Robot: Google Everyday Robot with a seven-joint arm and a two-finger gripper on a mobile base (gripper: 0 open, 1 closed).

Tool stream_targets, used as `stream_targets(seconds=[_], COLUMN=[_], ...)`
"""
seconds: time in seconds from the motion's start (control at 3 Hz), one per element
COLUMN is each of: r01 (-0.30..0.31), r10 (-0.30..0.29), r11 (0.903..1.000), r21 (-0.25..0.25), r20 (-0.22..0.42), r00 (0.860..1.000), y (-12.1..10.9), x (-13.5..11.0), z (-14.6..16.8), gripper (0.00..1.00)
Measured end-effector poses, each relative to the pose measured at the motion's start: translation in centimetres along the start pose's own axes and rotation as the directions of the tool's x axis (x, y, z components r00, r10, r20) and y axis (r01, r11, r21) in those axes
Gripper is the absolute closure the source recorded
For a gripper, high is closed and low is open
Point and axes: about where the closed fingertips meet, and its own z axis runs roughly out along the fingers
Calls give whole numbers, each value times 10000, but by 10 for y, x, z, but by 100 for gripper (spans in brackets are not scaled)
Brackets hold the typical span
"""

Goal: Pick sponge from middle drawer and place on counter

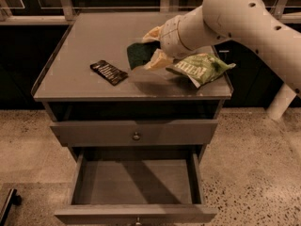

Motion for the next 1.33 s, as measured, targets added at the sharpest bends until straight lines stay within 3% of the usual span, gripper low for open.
stream_targets(seconds=[0.33,1.33], r01=[-16,-13], r10=[16,13], r11=[10000,10000], r21=[75,70], r20=[24,27], r00=[10000,10000], y=[-2,-2], x=[-1,-1], z=[1,1], gripper=[82,13])
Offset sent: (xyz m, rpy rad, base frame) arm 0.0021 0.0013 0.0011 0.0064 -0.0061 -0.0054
